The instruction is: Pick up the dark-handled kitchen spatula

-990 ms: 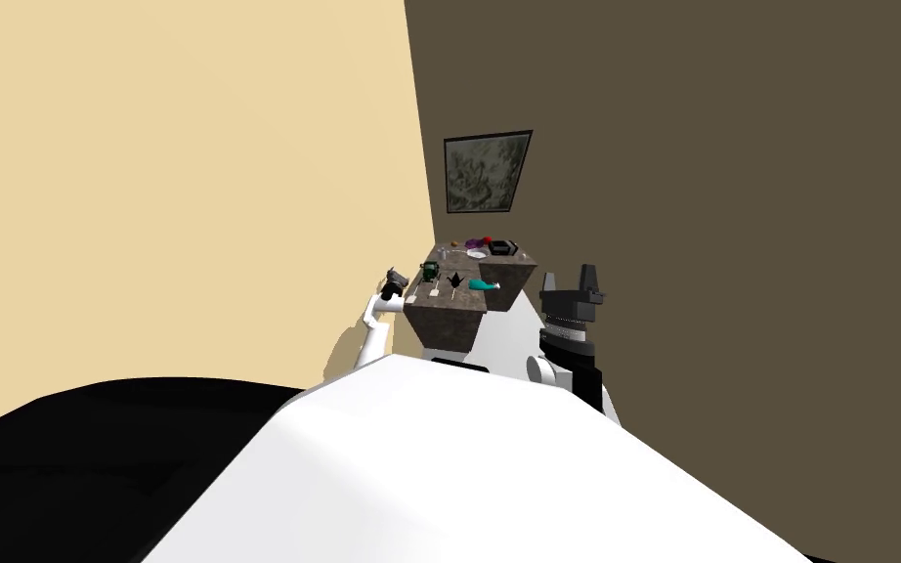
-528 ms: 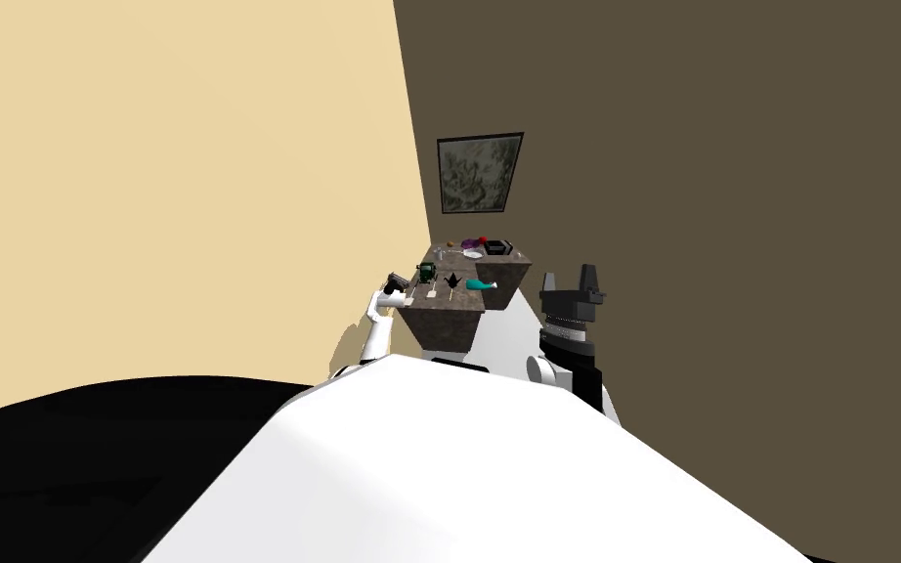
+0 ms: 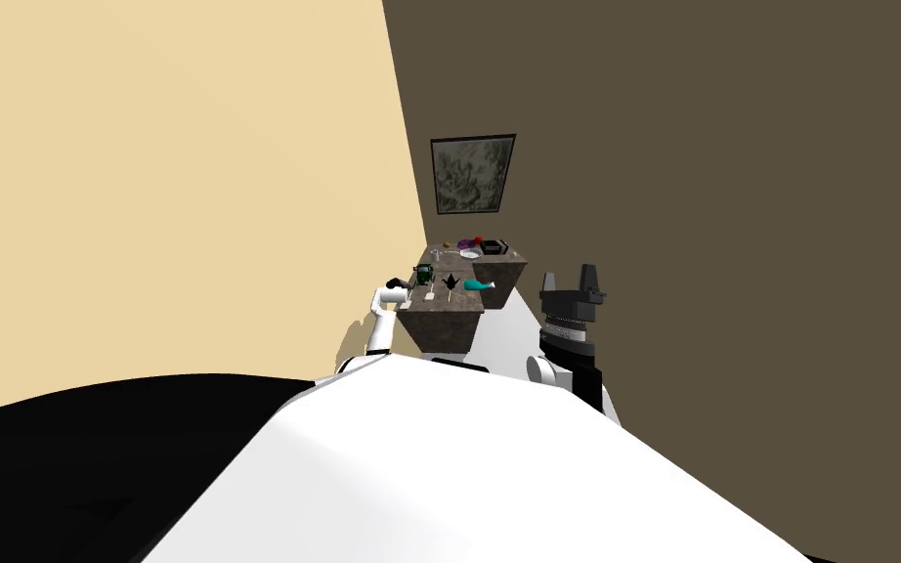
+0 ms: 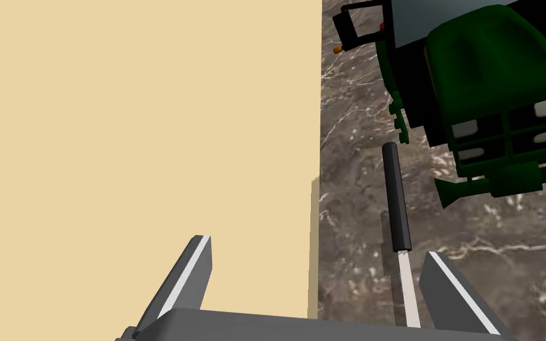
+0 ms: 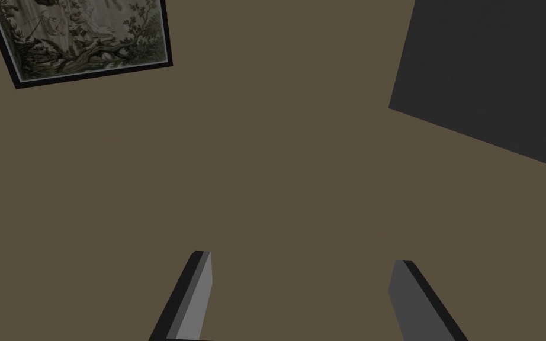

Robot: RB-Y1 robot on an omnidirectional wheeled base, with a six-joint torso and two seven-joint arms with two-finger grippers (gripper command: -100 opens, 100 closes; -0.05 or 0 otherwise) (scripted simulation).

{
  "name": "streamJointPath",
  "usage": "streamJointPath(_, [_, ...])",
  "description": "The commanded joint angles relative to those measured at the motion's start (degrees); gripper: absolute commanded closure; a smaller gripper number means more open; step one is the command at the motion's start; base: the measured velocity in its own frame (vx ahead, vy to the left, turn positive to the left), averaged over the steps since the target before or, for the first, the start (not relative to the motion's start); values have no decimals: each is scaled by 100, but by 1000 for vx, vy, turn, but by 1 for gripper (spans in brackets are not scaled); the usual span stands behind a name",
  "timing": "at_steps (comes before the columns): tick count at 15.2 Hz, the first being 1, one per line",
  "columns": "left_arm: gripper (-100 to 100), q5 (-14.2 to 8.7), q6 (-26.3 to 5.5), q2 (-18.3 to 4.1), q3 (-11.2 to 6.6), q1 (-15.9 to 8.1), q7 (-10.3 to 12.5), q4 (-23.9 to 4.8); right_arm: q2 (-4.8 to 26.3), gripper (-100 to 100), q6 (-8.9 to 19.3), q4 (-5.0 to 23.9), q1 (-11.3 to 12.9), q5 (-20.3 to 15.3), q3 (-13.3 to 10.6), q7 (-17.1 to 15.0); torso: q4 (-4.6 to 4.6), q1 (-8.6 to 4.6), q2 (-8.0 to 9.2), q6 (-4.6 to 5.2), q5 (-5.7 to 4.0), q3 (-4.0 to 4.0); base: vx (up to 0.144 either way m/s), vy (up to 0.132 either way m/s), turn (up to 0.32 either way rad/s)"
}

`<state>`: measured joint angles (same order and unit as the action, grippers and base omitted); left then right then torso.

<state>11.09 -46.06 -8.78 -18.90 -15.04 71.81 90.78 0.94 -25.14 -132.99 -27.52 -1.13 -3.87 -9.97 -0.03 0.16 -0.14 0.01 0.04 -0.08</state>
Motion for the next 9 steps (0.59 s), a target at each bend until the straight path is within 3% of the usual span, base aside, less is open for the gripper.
streamJointPath(1, [-100, -40, -222, 33, -60, -107, 160, -147, 0, 0, 0, 0, 0, 0, 0, 0, 0, 0, 0, 0, 0, 0, 19, 38, -85])
streamJointPath(2, [-100, -104, -394, 57, -132, -230, 311, -302, 0, 0, 0, 0, 0, 0, 0, 0, 0, 0, 1, -1, 0, 0, 23, 45, -94])
streamJointPath(7, [-100, -229, -788, 88, -264, -444, 574, -584, 0, 0, 0, 0, 0, 0, 0, 0, 0, 4, 1, -1, 1, 1, 21, 47, -70])
streamJointPath(9, [-100, -344, -1090, 95, -377, -613, 786, -826, 0, 0, 0, 0, 0, 0, 0, 0, 1, 2, 2, -1, 0, 1, 18, 50, -78])
